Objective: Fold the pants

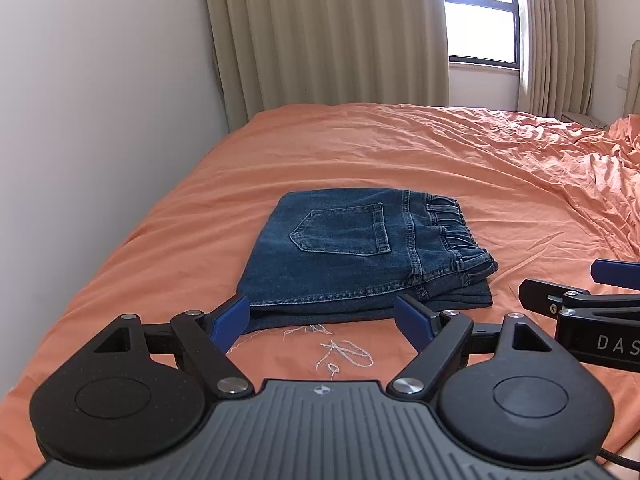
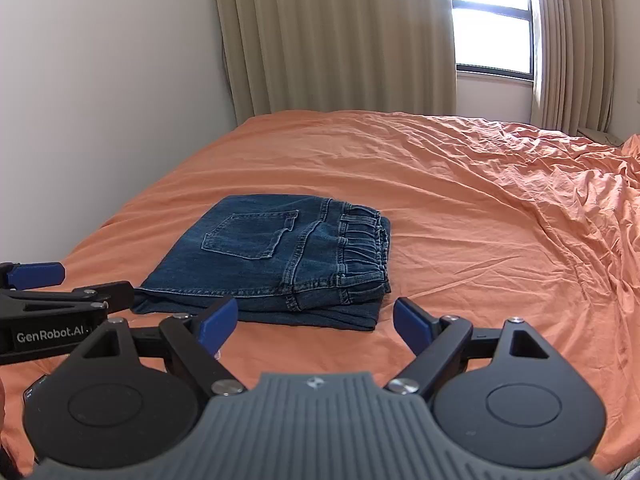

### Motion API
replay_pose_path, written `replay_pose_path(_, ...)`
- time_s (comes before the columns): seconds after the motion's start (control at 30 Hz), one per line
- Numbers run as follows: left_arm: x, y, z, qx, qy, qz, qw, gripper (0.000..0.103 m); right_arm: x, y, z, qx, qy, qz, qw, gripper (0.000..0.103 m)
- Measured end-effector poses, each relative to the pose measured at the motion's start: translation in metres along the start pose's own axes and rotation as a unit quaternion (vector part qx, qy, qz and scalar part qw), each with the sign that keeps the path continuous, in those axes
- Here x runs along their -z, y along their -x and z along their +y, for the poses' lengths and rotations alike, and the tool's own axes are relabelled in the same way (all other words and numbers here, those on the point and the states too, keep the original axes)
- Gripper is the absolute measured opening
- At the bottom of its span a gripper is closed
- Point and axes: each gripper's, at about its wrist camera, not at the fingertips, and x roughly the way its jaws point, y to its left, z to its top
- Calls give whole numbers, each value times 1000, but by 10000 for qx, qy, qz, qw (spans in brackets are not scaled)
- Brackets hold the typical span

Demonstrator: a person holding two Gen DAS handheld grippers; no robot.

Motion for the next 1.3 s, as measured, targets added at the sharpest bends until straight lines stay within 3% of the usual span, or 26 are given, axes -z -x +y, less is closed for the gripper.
replay_pose_path(1.3,-8,9,-1,63,-34,-90,9999,96,-6,19,-4,-157,84,-193,9997,81)
